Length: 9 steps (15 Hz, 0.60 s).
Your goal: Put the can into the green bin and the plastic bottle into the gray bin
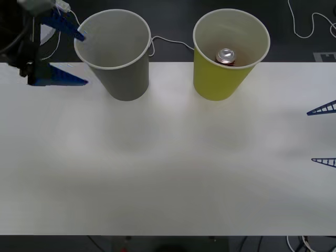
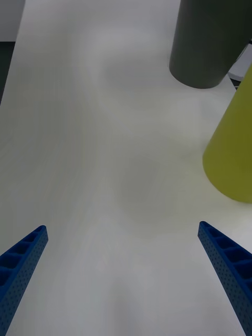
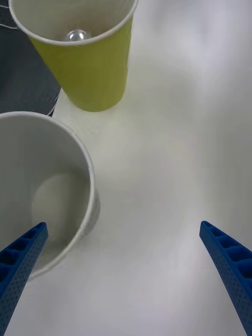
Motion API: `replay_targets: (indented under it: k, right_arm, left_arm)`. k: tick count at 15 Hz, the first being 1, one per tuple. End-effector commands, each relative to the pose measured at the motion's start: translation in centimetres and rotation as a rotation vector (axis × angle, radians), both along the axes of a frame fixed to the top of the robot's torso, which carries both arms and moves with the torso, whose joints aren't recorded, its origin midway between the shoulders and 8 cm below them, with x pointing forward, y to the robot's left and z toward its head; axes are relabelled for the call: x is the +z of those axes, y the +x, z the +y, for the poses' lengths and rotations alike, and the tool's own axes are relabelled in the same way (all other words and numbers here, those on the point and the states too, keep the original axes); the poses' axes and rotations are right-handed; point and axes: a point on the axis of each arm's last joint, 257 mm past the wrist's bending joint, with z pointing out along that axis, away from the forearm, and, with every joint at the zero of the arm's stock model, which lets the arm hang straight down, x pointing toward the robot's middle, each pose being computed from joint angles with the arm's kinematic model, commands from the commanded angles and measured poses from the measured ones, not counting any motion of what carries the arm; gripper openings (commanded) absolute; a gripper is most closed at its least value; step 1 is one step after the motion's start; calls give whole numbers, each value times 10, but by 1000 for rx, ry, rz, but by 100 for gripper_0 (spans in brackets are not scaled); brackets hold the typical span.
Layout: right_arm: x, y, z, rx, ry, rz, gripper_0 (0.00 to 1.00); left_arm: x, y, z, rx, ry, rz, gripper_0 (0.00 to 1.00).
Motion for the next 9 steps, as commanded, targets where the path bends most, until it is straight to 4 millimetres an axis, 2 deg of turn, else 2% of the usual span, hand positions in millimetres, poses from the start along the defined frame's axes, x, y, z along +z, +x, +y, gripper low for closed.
replay_targets:
  k: [1, 9]
  right_arm:
    - [0, 0, 0, 0, 0, 0, 100]
    - [0, 0, 0, 0, 0, 0, 100]
  left_arm:
    - [-22, -12, 18, -53, 17, -33, 100]
    - [-76, -42, 55, -215, 70, -64, 100]
